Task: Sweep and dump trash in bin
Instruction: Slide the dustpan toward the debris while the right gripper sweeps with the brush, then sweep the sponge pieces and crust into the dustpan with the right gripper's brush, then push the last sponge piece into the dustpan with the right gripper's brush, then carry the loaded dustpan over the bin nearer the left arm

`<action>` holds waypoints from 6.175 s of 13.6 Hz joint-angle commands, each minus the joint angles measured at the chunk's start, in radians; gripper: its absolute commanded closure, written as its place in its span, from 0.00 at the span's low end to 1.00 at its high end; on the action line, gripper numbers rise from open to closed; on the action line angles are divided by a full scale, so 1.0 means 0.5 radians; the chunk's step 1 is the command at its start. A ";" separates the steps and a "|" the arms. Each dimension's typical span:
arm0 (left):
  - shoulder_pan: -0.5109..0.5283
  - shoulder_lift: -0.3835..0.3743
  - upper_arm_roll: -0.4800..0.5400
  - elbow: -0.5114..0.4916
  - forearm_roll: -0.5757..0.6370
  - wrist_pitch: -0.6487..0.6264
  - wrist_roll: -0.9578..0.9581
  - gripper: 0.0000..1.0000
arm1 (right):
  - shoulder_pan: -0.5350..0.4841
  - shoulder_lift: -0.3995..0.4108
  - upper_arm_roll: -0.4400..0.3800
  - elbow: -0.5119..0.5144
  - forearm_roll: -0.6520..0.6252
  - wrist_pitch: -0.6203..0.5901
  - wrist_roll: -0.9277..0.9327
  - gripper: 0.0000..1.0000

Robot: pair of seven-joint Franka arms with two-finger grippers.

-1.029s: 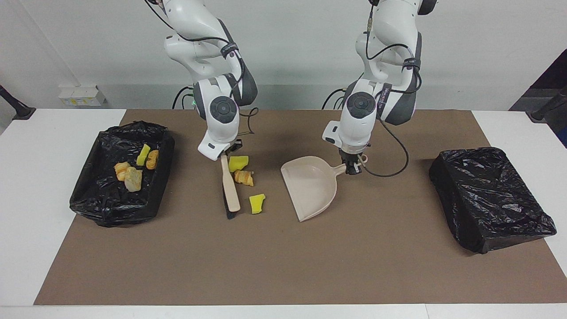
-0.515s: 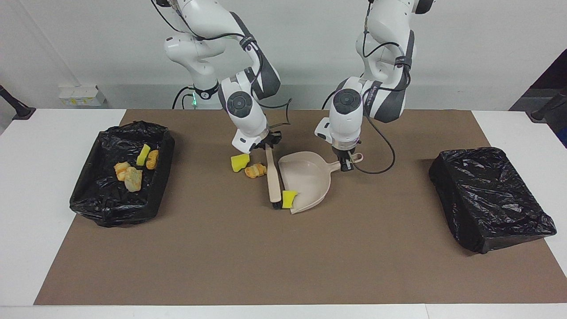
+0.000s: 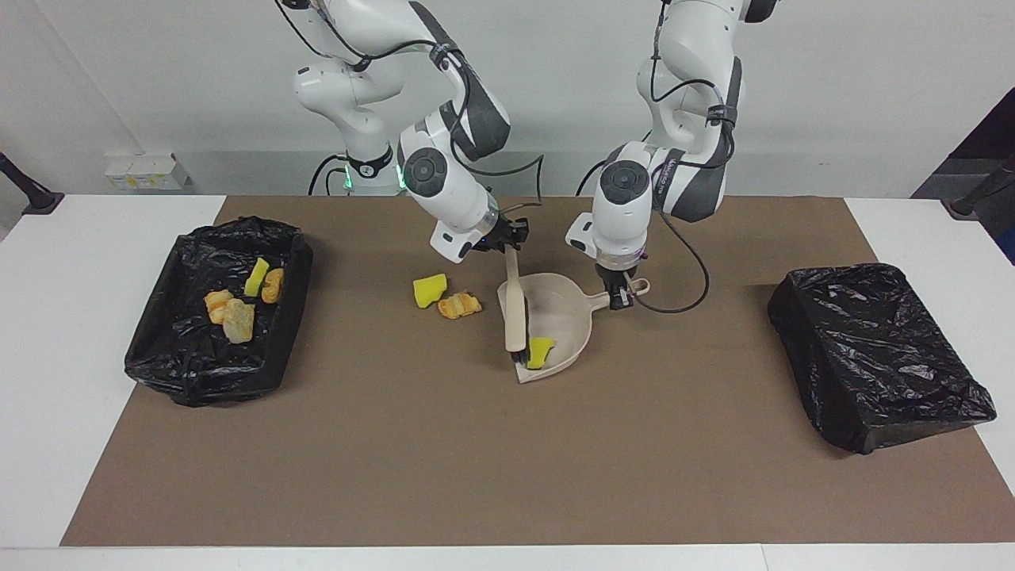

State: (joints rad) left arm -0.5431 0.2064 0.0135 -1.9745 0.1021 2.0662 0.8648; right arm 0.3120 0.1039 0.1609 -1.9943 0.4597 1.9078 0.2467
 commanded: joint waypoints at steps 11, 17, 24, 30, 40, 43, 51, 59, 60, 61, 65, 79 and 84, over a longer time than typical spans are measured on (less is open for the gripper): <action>-0.153 -0.223 -0.002 -0.294 0.032 0.052 0.053 1.00 | -0.342 -0.803 0.013 -0.950 -0.956 -0.358 0.185 1.00; -0.141 -0.220 -0.002 -0.294 0.032 0.065 0.041 1.00 | -0.195 -0.509 0.022 -0.969 -0.598 0.163 0.194 1.00; -0.147 -0.220 -0.002 -0.294 0.032 0.089 -0.125 1.00 | 0.188 -0.229 0.025 -0.740 0.159 0.587 0.206 1.00; -0.132 -0.226 -0.005 -0.340 0.032 0.175 -0.085 0.92 | 0.290 -0.201 0.000 -0.515 0.302 0.584 0.188 1.00; 0.080 -0.189 -0.005 -0.315 -0.255 0.335 0.564 1.00 | -0.255 -0.637 -0.003 -0.191 -0.858 -0.483 -0.188 1.00; 0.147 -0.192 -0.005 -0.309 -0.428 0.347 0.801 1.00 | -0.427 -0.653 -0.003 -0.125 -0.910 -0.662 -0.444 1.00; 0.126 -0.207 0.010 -0.322 -0.232 0.261 0.750 1.00 | -0.330 -0.607 0.013 -0.592 -0.864 -0.251 -0.399 1.00; 0.062 -0.241 -0.005 -0.340 0.136 0.114 0.369 1.00 | 0.050 -0.260 0.013 -0.598 -0.319 0.053 0.148 1.00; 0.062 -0.241 -0.005 -0.340 0.136 0.117 0.369 1.00 | 0.081 -0.226 0.013 -0.598 -0.242 0.096 0.178 1.00; 0.059 -0.244 -0.005 -0.352 0.136 0.132 0.369 1.00 | 0.145 -0.178 0.013 -0.598 -0.147 0.202 0.212 1.00; 0.059 -0.253 -0.009 -0.386 0.127 0.187 0.366 1.00 | 0.278 -0.103 0.019 -0.546 0.184 0.396 0.283 1.00; 0.291 -0.238 -0.009 -0.319 -0.351 0.347 0.890 1.00 | 0.265 -0.594 0.016 -0.524 -0.128 -0.487 0.430 1.00; 0.573 -0.244 -0.002 0.021 -0.351 -0.073 1.114 1.00 | 0.468 -0.588 0.016 -0.678 -0.067 -0.180 0.461 1.00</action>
State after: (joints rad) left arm -0.3199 0.0959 0.0182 -2.0274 -0.0512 2.1103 1.3565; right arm 0.5225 -0.1841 0.1652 -2.3055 0.4150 1.7718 0.4457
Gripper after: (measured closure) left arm 0.683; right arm 0.736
